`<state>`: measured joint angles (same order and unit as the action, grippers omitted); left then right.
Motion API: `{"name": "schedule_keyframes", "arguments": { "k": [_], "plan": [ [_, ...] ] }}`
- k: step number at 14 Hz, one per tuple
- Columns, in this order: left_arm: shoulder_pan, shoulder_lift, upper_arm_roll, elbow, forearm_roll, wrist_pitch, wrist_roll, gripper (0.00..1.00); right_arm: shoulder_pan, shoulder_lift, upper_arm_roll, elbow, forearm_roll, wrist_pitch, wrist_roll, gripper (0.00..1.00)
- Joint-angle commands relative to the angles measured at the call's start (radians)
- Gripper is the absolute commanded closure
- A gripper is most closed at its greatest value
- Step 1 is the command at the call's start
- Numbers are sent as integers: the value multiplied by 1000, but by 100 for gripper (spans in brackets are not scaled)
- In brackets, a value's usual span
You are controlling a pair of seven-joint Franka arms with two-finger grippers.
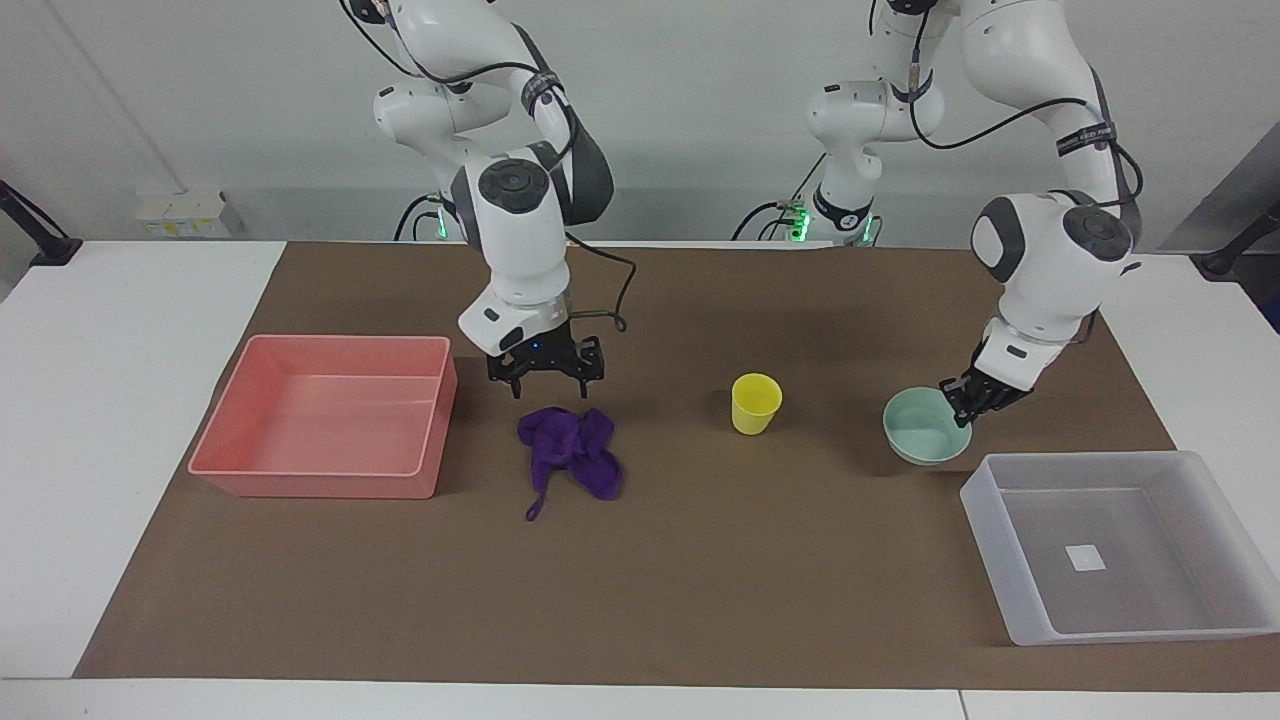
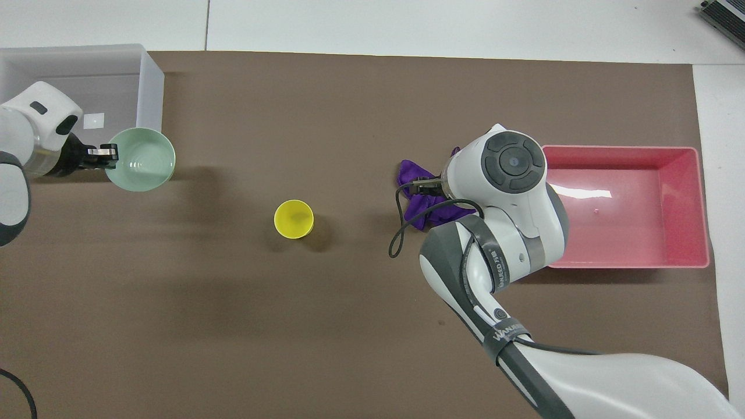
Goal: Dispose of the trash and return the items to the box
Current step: 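Lift the green bowl into the white bin while the right gripper grasps the cloth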
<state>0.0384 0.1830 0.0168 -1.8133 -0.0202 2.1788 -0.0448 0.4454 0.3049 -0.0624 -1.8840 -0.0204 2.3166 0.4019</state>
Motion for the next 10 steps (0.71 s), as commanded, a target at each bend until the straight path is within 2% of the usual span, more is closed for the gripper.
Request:
{"name": "schedule_keyframes", "arguments": {
  "k": [1,6,10],
  "plan": [
    [56,123,-6,184,-18,-54,17,100,4,9,-1,-38,-4,50,11,0],
    [136,367,-15,550,-15,-166,20,100,24,56,-1,-55,-16,127,9,0],
    [193,518,-53,689,-14,-151,20,100,16,56,-2,-81,-52,141,0,0]
  ]
}}
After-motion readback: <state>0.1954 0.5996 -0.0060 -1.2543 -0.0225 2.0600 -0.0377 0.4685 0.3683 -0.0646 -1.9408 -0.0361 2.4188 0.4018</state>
